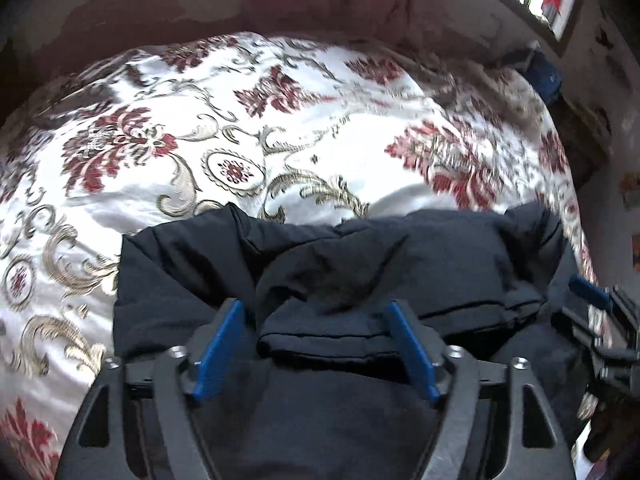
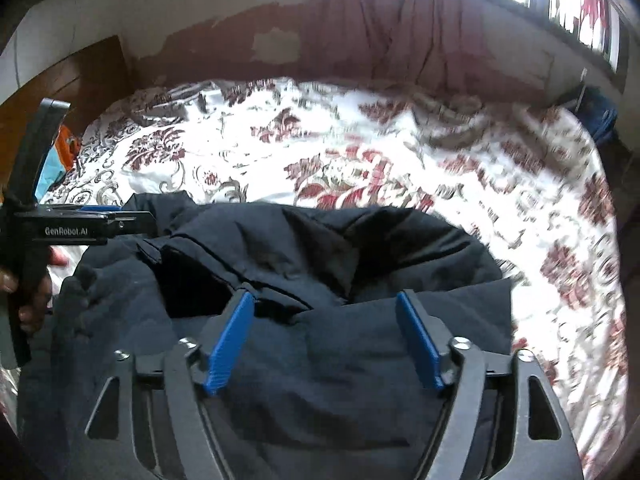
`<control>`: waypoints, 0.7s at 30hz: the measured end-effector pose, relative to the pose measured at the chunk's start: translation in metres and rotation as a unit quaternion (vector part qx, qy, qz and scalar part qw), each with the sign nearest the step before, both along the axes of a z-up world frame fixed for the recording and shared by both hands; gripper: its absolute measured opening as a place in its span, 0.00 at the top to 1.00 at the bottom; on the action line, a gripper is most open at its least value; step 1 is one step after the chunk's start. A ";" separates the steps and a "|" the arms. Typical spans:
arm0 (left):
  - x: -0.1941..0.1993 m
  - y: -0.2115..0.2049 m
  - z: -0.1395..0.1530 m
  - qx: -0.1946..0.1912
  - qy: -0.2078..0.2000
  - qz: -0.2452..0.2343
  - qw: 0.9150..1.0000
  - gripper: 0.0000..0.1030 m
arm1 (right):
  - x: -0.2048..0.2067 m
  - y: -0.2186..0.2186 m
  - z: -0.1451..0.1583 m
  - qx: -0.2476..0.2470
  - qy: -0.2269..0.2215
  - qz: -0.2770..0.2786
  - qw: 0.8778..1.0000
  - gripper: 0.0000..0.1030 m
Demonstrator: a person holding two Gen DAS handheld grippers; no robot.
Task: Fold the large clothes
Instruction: 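Lay the hem over the collar with both tools and release, then open both tools and move them back over the folded jacket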
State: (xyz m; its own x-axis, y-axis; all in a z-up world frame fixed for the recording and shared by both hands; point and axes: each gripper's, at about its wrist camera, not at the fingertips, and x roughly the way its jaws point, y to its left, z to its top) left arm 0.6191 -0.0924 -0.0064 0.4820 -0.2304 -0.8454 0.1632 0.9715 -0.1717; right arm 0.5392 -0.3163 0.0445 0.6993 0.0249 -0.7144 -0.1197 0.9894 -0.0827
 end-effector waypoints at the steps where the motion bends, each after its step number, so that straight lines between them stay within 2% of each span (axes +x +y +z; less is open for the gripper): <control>1: -0.006 0.001 0.007 -0.007 -0.006 0.011 1.000 0.23 | -0.006 -0.001 0.006 -0.009 -0.009 0.000 1.000 0.21; 3: -0.011 0.000 0.012 -0.012 -0.007 0.024 1.000 0.19 | -0.016 0.000 0.018 -0.022 -0.025 0.002 0.999 0.14; 4: -0.016 -0.002 0.017 -0.013 -0.008 0.030 0.999 0.13 | -0.022 0.001 0.024 -0.023 -0.033 0.003 0.999 0.10; 8: -0.042 -0.004 0.041 -0.015 -0.044 0.043 0.998 0.01 | -0.045 0.001 0.051 -0.005 -0.057 0.010 0.998 0.07; 13: -0.082 -0.002 0.068 -0.036 -0.076 0.062 0.995 0.00 | -0.076 0.002 0.073 0.011 -0.073 0.002 0.997 0.06; 16: -0.107 0.001 0.081 -0.044 -0.088 0.072 0.993 0.00 | -0.095 0.004 0.081 0.003 -0.078 -0.001 0.997 0.06; 21: -0.147 0.004 0.100 -0.034 -0.117 0.069 0.990 0.00 | -0.121 0.009 0.088 -0.009 -0.085 -0.006 0.996 0.06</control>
State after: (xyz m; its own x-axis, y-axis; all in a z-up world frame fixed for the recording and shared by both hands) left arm 0.4721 -0.0884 0.0938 0.6932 -0.2025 -0.6918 0.0737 0.9746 -0.2114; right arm 0.4181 -0.3068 0.1328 0.8102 0.0043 -0.5861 -0.0912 0.9887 -0.1188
